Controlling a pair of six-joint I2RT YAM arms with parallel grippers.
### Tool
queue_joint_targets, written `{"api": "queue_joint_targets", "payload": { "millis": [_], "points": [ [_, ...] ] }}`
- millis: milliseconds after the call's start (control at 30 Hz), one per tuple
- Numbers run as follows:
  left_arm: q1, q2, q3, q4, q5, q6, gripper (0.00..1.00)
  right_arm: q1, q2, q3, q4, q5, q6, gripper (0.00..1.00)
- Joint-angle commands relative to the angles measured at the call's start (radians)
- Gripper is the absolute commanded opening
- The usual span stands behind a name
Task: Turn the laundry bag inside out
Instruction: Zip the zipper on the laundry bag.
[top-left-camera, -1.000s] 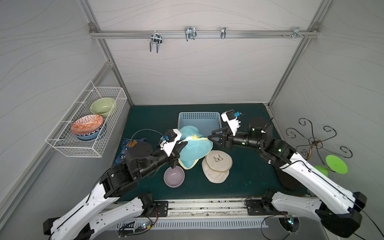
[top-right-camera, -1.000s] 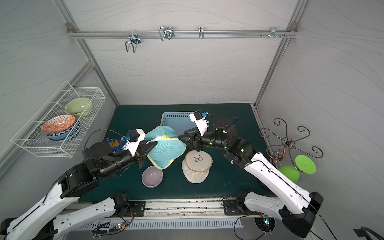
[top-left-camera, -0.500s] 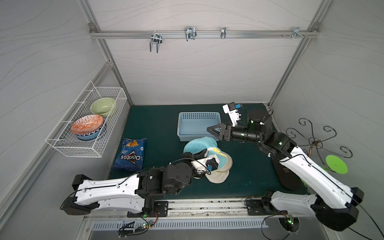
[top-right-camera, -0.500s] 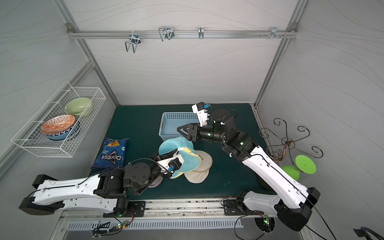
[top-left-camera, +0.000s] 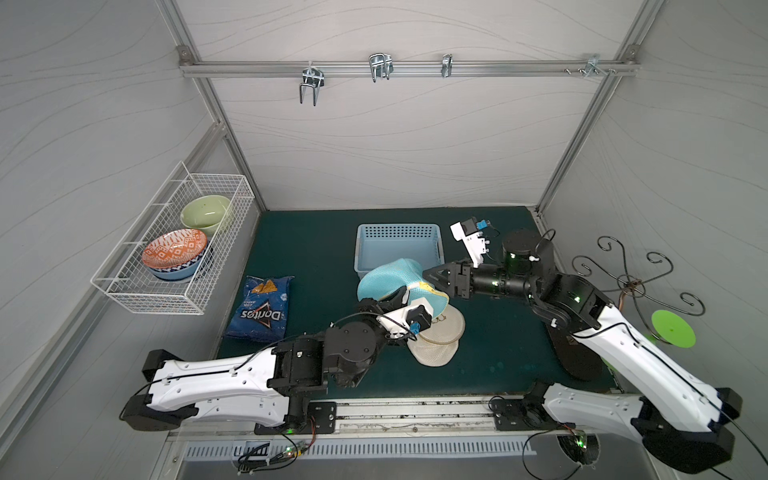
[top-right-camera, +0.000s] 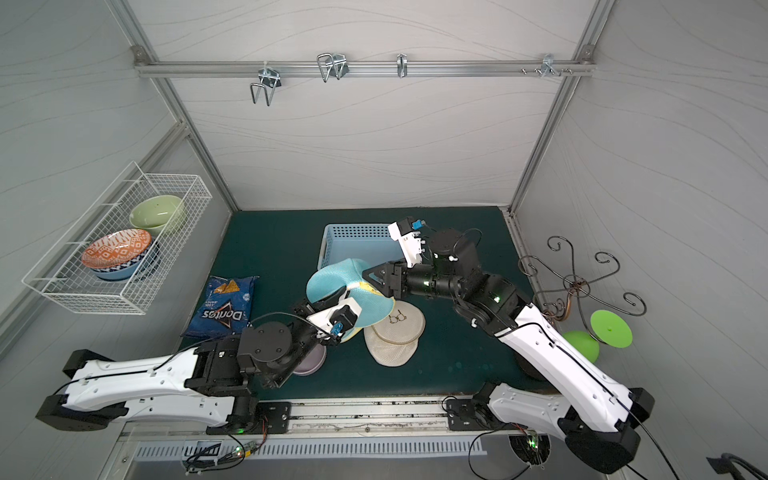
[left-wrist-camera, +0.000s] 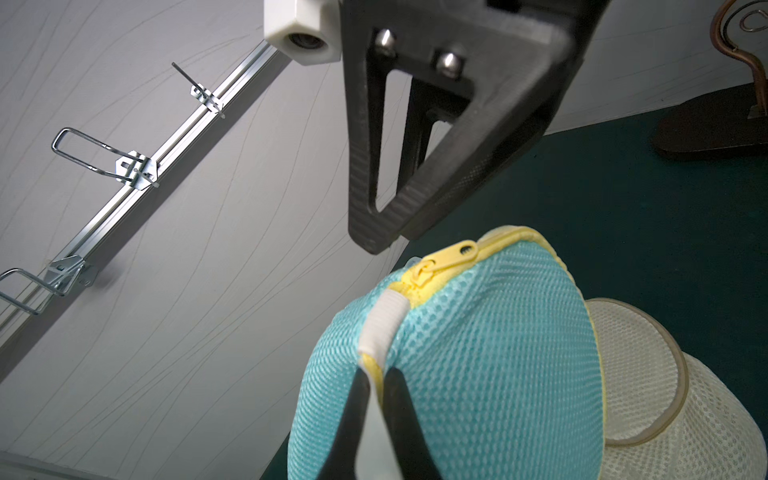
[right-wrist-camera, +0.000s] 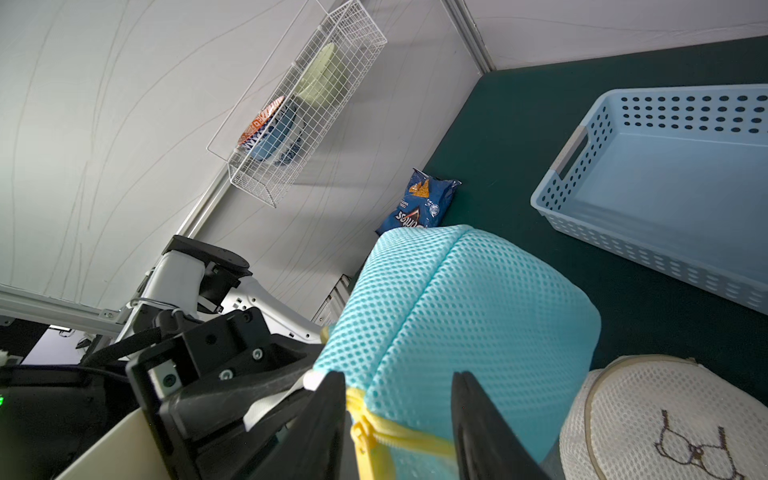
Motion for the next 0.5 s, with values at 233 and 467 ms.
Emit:
{"api": "queue_joint_targets", "payload": {
  "millis": [233, 467],
  "points": [
    [0.001, -0.024, 0.067, 0.013, 0.011, -0.042, 0.0, 0.029, 0.001, 0.051, -0.105, -0.003, -0.18, 0.45],
    [0.002, -0.015, 0.074, 0.003, 0.015, -0.047, 0.0, 0.053, 0.006, 0.049, -0.088, -0.014, -0.195, 0.43]
  ]
}}
